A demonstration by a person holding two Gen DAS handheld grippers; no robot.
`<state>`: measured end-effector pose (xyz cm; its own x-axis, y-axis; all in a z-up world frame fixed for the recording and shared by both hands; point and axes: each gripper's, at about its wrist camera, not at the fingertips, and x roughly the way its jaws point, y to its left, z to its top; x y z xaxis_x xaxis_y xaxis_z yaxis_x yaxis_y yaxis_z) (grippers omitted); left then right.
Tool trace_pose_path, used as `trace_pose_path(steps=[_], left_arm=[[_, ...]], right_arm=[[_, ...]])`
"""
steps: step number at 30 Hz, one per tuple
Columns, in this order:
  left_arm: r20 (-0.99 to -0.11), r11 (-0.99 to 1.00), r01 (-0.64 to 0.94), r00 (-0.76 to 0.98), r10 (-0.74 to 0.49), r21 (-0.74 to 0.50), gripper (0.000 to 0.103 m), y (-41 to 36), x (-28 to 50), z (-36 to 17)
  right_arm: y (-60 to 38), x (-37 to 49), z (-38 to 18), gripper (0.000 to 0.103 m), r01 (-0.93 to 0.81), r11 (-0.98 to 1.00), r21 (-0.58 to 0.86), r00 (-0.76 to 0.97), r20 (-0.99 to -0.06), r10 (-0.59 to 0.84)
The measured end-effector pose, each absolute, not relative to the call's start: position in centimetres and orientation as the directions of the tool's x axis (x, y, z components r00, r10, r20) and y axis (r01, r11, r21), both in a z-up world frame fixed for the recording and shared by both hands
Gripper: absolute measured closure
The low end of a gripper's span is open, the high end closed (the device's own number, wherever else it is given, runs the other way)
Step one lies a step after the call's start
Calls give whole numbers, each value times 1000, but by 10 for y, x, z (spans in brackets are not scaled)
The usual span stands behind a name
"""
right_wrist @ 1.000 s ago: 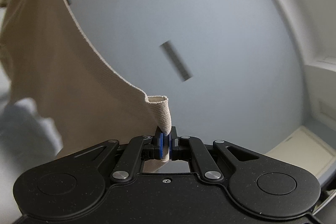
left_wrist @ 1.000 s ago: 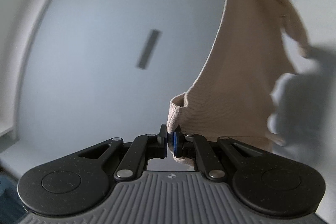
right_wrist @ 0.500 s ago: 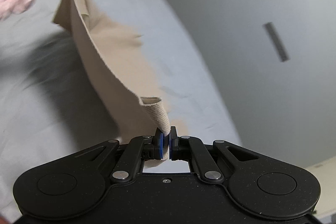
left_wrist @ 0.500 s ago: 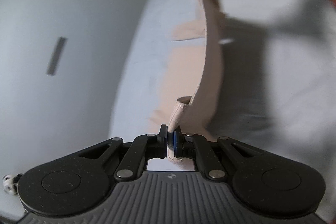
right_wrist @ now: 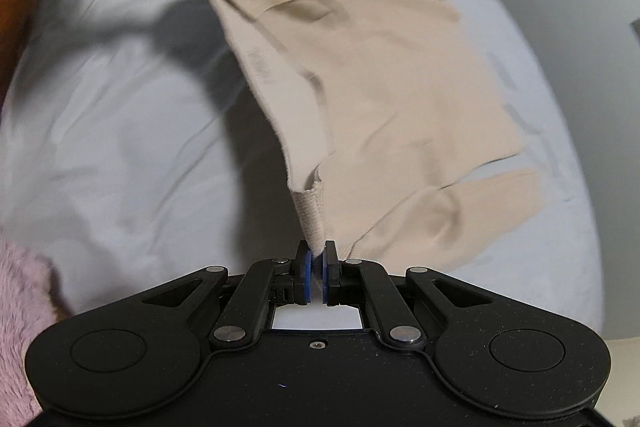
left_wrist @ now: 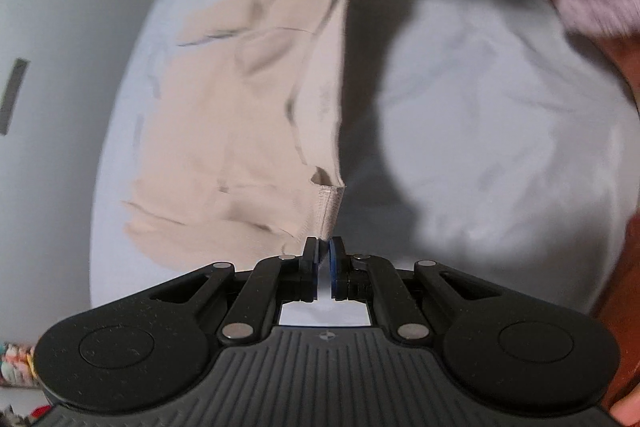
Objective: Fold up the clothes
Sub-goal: 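Lower the sweater onto the bed with both grippers, laying it flat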
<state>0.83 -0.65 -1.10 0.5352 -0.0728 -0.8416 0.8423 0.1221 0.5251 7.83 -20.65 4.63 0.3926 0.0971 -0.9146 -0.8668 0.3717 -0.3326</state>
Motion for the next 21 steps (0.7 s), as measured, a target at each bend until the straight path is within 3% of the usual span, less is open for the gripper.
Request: trace_pose_path(steps=[8,11,15,17,21], left_arm=[[-897,262,866,442,-8,425,99,-5,-5,-82],[-903,329,854,430,-10,403,99,1,-2,-76],[-914,439,829,403,-42,345,98,14,6,-63],[-924,495,816,377,-68,297,93,24,11,-49],[-916,522,800,393,-83,296,81,40,19,-20]], right_arm=[[-194,92,-17,100,-857,439,-270,329,-942,64],[-195,84,-36,98,-842,474,-258,322,-945,59],[-195,90,-34,87,-829,510,-229,308,-948,76],[-195,94,-28,80,-830,527,-184,271,-958,92],[-202,100,-8,76,-813,563,-150,265,-956,128]])
